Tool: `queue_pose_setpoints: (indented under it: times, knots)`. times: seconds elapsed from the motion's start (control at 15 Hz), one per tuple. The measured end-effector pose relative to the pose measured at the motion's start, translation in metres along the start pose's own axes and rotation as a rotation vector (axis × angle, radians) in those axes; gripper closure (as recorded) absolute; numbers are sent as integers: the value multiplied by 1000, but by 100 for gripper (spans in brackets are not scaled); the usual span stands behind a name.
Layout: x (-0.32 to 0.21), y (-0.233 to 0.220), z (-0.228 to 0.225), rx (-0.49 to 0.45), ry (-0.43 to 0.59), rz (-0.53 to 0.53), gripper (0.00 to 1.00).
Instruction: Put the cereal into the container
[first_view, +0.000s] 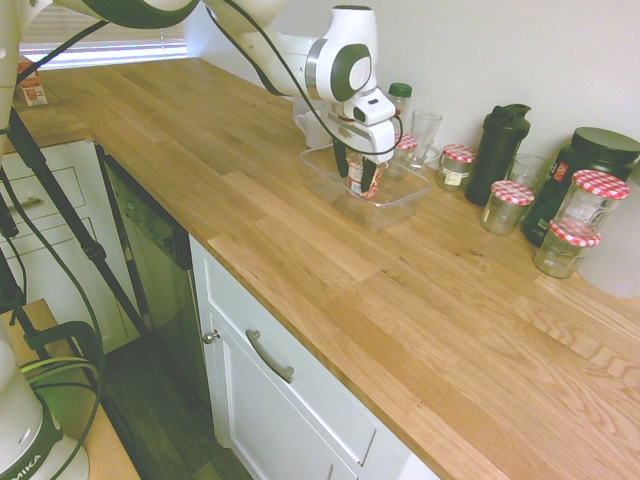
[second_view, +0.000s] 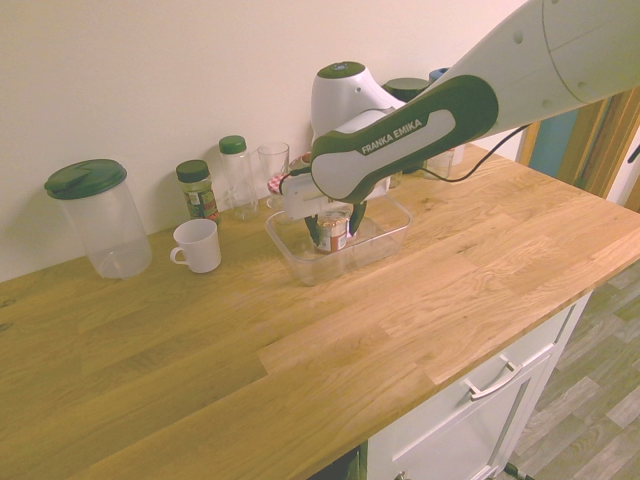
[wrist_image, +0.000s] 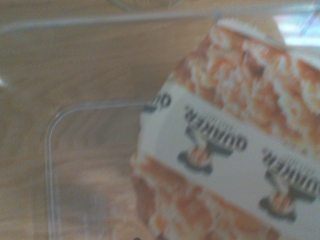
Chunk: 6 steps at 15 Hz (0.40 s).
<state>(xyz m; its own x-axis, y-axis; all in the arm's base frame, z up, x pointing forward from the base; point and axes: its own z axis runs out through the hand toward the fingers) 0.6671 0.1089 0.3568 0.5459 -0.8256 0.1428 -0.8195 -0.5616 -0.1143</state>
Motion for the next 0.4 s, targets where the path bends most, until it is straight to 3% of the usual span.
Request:
queue_pose_setpoints:
  times: [0.2, 0.4]
  knots:
    - [-17, 14, -16, -11, -52, -6, 0]
    - [-27, 32, -61, 93, -5, -19, 0]
